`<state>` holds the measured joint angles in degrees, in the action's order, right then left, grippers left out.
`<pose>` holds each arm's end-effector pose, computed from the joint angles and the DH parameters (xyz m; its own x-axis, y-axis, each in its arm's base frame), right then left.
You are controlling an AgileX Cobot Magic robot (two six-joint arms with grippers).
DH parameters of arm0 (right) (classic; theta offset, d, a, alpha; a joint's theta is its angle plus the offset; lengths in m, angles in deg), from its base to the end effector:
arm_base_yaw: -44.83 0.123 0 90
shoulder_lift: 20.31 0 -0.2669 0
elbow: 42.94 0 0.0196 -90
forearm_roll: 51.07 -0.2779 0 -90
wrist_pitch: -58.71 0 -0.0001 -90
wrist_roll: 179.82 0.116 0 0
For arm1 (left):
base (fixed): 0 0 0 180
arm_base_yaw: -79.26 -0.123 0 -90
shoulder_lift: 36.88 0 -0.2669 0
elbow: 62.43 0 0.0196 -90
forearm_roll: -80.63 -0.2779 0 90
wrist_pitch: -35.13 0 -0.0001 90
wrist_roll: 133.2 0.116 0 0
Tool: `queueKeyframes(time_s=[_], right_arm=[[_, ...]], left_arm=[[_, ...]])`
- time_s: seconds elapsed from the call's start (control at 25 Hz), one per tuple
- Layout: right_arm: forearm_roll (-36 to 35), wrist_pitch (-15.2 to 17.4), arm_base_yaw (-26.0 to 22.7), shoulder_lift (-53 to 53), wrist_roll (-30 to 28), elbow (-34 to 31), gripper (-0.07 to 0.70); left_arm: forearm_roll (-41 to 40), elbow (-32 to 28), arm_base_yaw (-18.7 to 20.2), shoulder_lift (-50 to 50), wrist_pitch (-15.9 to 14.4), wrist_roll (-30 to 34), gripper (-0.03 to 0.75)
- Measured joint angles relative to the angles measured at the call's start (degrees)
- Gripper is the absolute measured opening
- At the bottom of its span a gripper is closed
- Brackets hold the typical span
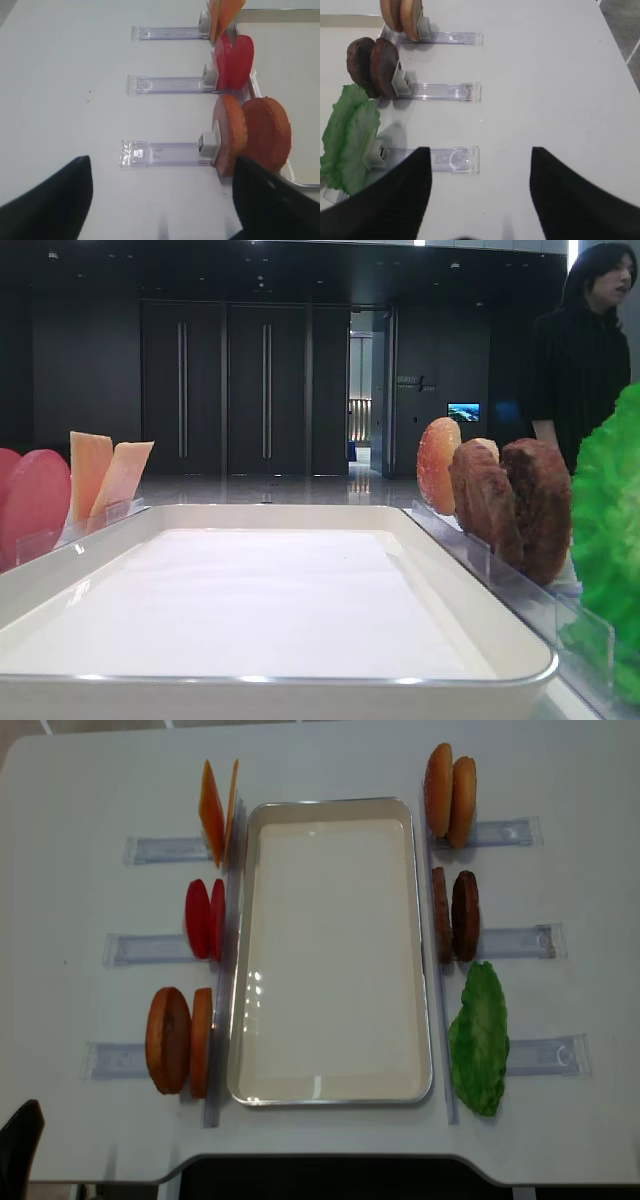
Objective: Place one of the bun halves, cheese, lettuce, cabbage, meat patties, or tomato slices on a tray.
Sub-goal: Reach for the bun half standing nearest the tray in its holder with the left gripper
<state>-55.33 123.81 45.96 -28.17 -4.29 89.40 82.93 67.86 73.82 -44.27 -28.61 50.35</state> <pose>0.0530 0.0089 0.2741 -0.5042 -0.0565 -0.8618 -0.1013 0.9948 -0.0059 0.0576 0.0013 0.2653 -0.5124 -0.0044 -0.8587 -0.0414 0.9990 0.0195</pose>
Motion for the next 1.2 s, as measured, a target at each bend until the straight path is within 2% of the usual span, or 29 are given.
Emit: queueKeyframes(time_s=[0.32,0.52,0.72,0.96,1.2], right_arm=[[0.0,0.0,0.0,0.0,0.0,0.0,0.415],[0.0,0.0,0.0,0.0,0.0,0.0,0.415],[0.0,0.0,0.0,0.0,0.0,0.0,0.415],[0.0,0.0,0.0,0.0,0.0,0.0,0.415],[0.0,0.0,0.0,0.0,0.0,0.0,0.415]], left_arm=[[0.1,0.0,0.0,0.0,0.0,0.0,0.571],[0.2,0.1,0.0,0.0,-0.1,0.0,0.541],[0.3,2.8,0.0,-1.0,-3.5,0.0,0.538],[0.5,6.2,0.0,-8.6,-4.0,-2.2,0.538],[0.6,10.3,0.0,-22.5,-4.0,-2.5,0.538]])
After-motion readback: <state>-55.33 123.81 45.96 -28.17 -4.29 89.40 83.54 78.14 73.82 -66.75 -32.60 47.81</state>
